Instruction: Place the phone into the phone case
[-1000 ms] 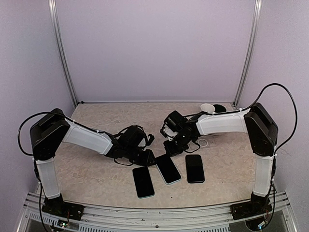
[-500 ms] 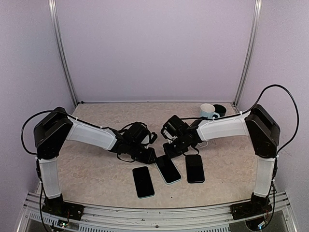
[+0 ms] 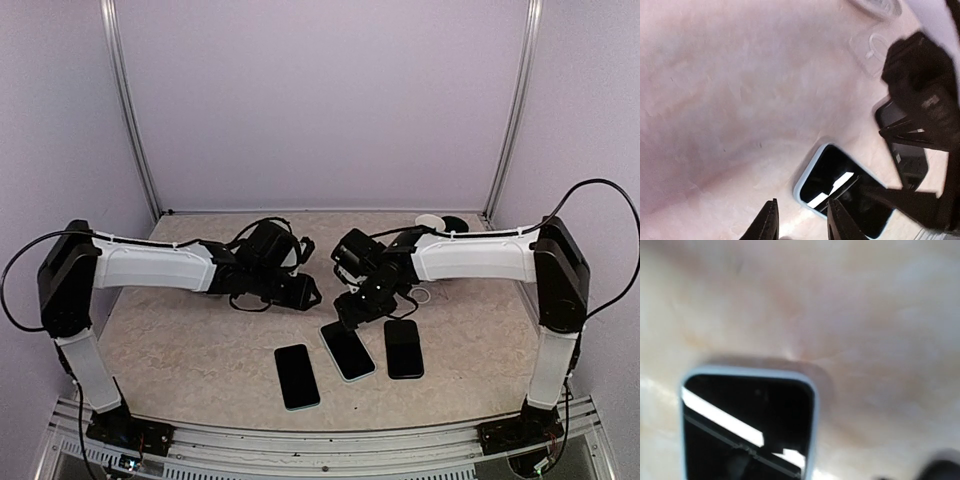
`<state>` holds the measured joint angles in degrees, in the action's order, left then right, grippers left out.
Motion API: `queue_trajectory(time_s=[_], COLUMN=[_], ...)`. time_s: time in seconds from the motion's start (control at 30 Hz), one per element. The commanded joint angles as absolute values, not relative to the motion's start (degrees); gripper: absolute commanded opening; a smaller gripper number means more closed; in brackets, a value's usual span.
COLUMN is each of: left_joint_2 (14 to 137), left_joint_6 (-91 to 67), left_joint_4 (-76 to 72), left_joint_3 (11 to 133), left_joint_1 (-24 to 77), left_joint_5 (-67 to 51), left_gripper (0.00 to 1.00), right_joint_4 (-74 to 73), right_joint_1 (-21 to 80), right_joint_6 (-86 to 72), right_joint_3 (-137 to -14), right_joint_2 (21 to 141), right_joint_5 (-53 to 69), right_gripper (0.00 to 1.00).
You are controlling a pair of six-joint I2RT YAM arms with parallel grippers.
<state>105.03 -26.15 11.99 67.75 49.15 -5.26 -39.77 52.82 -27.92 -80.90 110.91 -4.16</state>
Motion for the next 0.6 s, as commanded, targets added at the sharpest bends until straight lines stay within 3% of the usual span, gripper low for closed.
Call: queue_trajectory(time_s=[0.0,0.07,0.27,0.57], left_joint_2=[96.7,94.2,89.8,88.2], left_joint_6=[-24.5,-25.1,-26.4,-26.7], left_joint_4=[11.5,10.8,8.9,6.4], left_joint_3=[68.2,65.2,58.7,55.2], left_joint_1=[48.2,47.6,46.9,46.9], left_joint_5=[1.1,1.7,2.0,0.6], left_gripper=[0.37,0.39,0.49,0.50], right_joint_4=[-43.4,-43.0,-42.0,-44.9], right_joint_1=[55.6,57.2,60.1,61.0], right_joint_6=[-32.5,-34.8,-37.4,-38.2], right_joint_3=[-81.9,-80.7,-80.8,-81.7], right_joint_2=[106.0,106.9,110.4,117.5], right_joint_5=[-8.2,-6.4,-4.6,-8.3], right_gripper=[0.92,0.99,0.99,0.99])
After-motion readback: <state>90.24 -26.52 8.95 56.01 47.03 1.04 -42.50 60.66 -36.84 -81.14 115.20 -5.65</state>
